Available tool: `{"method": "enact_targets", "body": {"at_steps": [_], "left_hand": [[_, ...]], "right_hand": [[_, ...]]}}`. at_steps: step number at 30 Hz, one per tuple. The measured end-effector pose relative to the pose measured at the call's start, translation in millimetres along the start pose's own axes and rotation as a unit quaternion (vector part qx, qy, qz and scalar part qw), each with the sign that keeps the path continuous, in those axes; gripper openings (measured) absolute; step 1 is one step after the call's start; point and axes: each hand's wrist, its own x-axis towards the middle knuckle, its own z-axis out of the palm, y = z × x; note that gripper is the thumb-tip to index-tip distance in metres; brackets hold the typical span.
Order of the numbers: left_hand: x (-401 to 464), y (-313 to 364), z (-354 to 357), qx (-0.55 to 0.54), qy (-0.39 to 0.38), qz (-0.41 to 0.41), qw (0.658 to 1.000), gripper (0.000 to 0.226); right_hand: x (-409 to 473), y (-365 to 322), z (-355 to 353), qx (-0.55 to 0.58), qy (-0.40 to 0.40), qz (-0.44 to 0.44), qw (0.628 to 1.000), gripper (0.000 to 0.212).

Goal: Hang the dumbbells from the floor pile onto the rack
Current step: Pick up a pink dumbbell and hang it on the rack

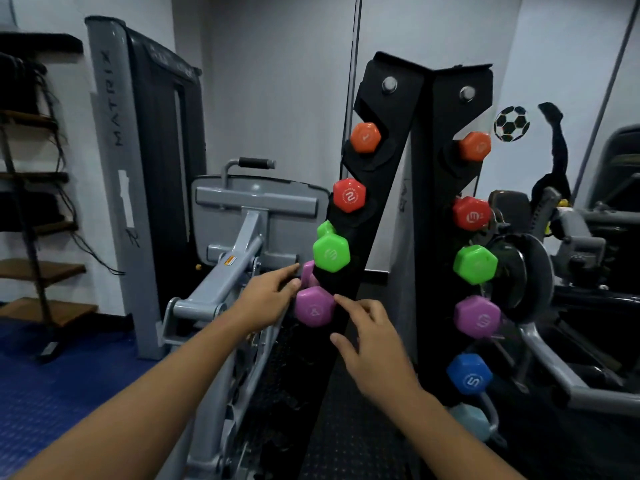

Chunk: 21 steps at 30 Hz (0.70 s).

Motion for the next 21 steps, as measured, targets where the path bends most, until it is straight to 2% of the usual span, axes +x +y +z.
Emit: {"method": "enact_targets", "body": {"at_steps": [4,7,13,21], "left_hand": [[-35.6,17.6,-10.5,0.028,0.008,0.033,0.999,0.053],[-66.6,33.7,-11.8,0.044,0.040,0.044,0.997,0.048],[-140.9,56.8,10.9,0.025,0.052,0.072,0.996,0.053],[-240.6,68.9,65.9,0.110,-0.026,0.091,0.989,0.059]], "right_hand": [[-19.8,-6.3,-18.4,-0.007,0.003,-0.012,1.000,0.063],[-38.5,-11.6,-28.9,-0.003,0.010,-0.020,1.000,0.060],[-92.4,-16.5,-44.5,-0.006,-0.003,-0.018,1.000,0.056],[-170.8,-8.1,-52.7,-0.011,-0.037,0.025,0.999,0.055]]}}
